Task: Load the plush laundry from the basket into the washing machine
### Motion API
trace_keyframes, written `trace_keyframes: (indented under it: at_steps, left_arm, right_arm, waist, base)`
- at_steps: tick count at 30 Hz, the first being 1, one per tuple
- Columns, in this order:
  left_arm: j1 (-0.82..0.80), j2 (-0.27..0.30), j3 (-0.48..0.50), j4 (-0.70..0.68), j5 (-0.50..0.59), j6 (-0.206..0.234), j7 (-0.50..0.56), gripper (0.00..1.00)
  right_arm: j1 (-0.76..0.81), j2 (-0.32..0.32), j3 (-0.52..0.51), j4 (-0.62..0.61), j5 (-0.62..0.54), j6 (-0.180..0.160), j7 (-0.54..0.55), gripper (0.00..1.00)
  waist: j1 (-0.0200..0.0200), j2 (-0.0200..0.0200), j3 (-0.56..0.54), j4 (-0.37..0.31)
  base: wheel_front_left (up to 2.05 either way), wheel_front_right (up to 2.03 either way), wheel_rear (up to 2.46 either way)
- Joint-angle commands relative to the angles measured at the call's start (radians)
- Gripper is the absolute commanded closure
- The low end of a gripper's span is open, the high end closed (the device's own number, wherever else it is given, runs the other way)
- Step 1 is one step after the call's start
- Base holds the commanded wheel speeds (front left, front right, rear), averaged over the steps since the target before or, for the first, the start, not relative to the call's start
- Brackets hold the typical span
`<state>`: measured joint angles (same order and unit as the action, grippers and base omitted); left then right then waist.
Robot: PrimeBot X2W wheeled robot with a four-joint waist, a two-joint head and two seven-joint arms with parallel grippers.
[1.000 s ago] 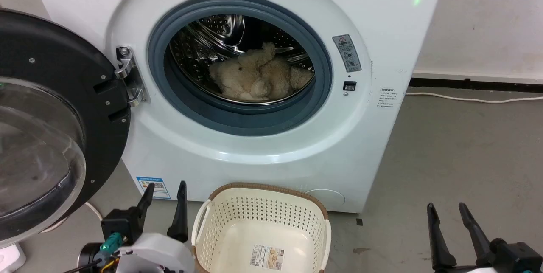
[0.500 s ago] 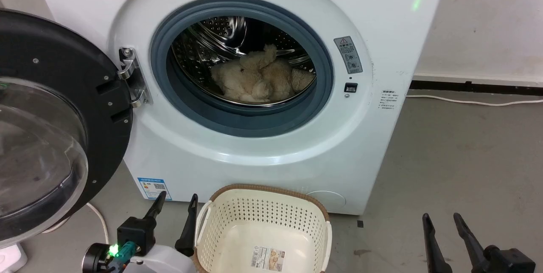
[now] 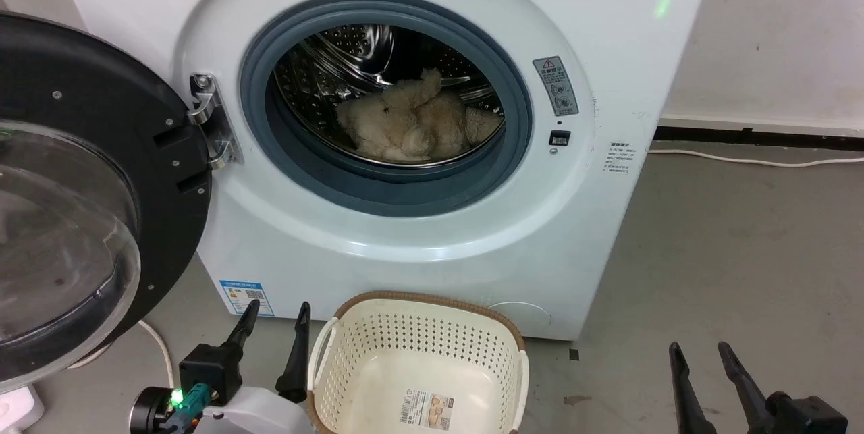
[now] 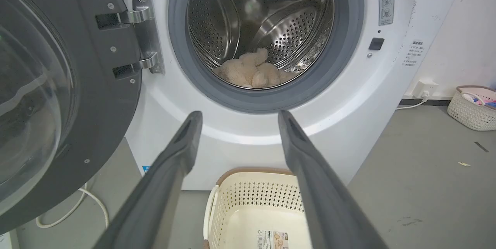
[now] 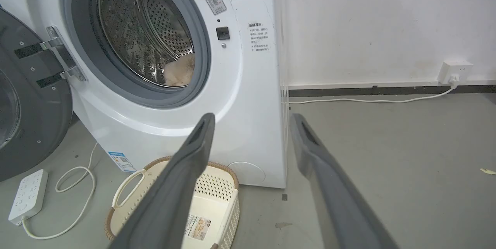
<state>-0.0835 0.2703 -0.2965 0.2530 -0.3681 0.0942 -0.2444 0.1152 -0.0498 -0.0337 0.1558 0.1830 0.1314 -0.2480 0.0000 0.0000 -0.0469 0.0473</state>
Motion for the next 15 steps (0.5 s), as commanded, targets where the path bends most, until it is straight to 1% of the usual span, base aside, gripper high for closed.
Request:
trace_keyframes:
  at_steps: [1, 11, 12, 15]
  left_arm:
    - [-0.009, 0.0, 0.005, 0.0, -0.006, 0.004, -0.006, 0.0]
    - [-0.015, -0.002, 0.004, 0.01, -0.017, 0.01, -0.007, 0.0]
    - [-0.002, -0.003, 0.004, 0.009, -0.013, 0.008, 0.001, 1.0]
    - [-0.002, -0.002, 0.004, 0.009, -0.013, 0.008, 0.002, 1.0]
  right_arm:
    - [0.007, 0.0, -0.001, 0.002, 0.001, -0.001, -0.002, 0.0]
    - [0.003, 0.0, -0.001, 0.0, 0.007, -0.001, -0.002, 0.0]
    - [0.0, 0.0, 0.001, 0.0, 0.002, 0.0, 0.0, 1.0]
    - [0.0, 0.0, 0.001, 0.0, 0.002, 0.0, 0.0, 1.0]
  waist:
    - [0.0, 0.0, 0.0, 0.0]
    - [0.0, 0.0, 0.009, 0.006]
    - [0.0, 0.0, 0.01, 0.006]
    - [0.0, 0.0, 0.01, 0.006]
  base:
    - [0.0, 0.0, 0.0]
    - [0.0, 0.0, 0.0]
    - [0.0, 0.0, 0.0]
    - [0.0, 0.0, 0.0]
